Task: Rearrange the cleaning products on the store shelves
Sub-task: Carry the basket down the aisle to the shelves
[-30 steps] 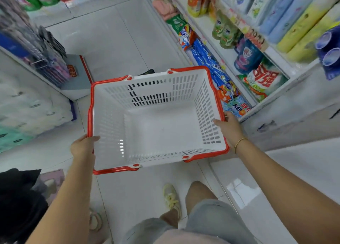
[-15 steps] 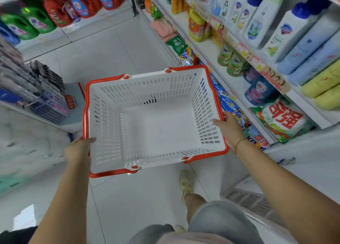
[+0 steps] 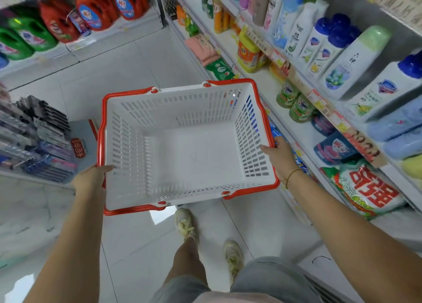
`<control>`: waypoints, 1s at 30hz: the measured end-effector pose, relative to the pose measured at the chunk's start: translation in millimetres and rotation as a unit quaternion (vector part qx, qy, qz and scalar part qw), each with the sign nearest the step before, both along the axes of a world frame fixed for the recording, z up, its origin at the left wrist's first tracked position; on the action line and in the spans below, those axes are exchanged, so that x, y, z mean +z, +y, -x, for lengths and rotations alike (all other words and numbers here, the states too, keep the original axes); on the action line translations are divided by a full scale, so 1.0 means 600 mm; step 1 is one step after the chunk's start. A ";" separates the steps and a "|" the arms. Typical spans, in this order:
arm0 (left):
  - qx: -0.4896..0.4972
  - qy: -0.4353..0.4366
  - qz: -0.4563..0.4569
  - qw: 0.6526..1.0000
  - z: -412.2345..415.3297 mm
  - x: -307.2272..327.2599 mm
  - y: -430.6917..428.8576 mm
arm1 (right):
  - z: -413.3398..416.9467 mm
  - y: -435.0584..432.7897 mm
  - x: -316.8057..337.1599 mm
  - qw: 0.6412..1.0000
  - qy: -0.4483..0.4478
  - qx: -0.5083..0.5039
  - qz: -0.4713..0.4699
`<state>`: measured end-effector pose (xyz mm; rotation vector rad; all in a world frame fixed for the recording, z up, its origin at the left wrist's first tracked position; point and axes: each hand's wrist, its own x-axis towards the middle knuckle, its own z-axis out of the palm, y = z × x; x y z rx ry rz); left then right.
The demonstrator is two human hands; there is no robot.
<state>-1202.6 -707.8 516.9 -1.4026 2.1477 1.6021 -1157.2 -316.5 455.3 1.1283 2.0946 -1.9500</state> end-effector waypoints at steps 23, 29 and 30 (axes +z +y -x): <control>-0.287 -0.039 0.076 0.954 0.518 -0.077 0.091 | 0.214 -0.003 -0.069 0.972 -0.031 -0.234 0.015; -0.261 -0.014 0.050 0.964 0.592 -0.085 0.183 | 0.250 0.039 -0.098 0.968 -0.063 -0.243 0.025; -0.261 -0.013 0.052 0.964 0.605 -0.087 0.194 | 0.255 0.042 -0.104 0.967 -0.070 -0.245 0.031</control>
